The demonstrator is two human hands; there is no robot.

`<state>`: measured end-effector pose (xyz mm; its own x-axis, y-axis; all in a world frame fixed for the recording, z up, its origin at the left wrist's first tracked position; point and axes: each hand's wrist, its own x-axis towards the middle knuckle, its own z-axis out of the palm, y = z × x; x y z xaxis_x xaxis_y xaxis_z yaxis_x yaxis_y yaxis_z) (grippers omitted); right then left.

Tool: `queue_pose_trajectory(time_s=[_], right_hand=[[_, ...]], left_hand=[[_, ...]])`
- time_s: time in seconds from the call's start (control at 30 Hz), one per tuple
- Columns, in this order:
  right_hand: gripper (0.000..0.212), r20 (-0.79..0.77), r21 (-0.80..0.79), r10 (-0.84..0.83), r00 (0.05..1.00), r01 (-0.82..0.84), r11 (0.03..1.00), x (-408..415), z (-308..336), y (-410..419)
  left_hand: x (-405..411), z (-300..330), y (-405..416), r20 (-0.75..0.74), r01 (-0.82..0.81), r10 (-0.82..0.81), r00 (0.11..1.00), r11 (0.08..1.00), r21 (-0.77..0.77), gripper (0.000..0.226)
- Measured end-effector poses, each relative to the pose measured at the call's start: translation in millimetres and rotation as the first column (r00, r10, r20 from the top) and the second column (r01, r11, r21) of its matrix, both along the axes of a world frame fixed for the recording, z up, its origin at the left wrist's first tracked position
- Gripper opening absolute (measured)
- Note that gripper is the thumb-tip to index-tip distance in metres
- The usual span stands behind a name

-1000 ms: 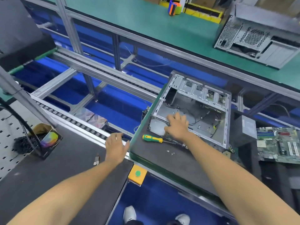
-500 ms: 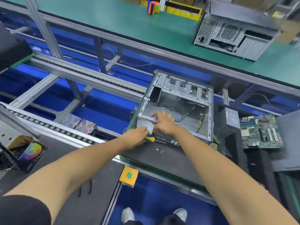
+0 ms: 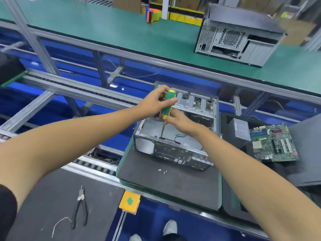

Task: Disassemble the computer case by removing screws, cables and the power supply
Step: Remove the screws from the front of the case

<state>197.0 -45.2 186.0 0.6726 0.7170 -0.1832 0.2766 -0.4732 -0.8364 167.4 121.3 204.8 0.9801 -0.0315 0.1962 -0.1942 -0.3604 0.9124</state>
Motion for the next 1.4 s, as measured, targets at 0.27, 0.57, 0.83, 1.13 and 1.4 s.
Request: queue_pose_trajectory(time_s=[0.27, 0.57, 0.83, 1.13, 1.4], right_hand=[[0.01, 0.19, 0.056, -0.267, 0.945, 0.261, 0.964, 58.0, -19.8, -28.3], [0.018, 0.418, 0.066, -0.233, 0.878, 0.227, 0.972, 84.1, -29.3, -45.6], [0.033, 0.727, -0.254, 0.306, 0.615, -0.174, 0.951, 51.1, -48.6, -32.4], [0.032, 0.397, -0.038, 0.08, 0.914, -0.071, 0.997, 27.8, -55.8, -36.0], [0.019, 0.053, -0.258, 0.088, 0.995, -0.071, 0.963, -3.0, -84.4, -75.9]], left_hand=[[45.1, -7.7, -45.8, -0.021, -0.202, 0.201, 0.979, 0.968, -0.146, 0.03], [43.2, -29.5, -73.6, -0.203, -0.343, 0.286, 0.936, 0.868, -0.358, 0.033], [-30.3, -52.5, -55.0, -0.599, -0.409, -0.195, 0.777, 0.566, -0.715, 0.032], [-76.1, -76.4, -49.8, -0.68, -0.541, 0.134, 0.721, 0.721, -0.433, 0.024], [-144.5, -128.0, -70.3, -0.443, -0.351, 0.236, 0.865, 0.915, -0.198, 0.004]])
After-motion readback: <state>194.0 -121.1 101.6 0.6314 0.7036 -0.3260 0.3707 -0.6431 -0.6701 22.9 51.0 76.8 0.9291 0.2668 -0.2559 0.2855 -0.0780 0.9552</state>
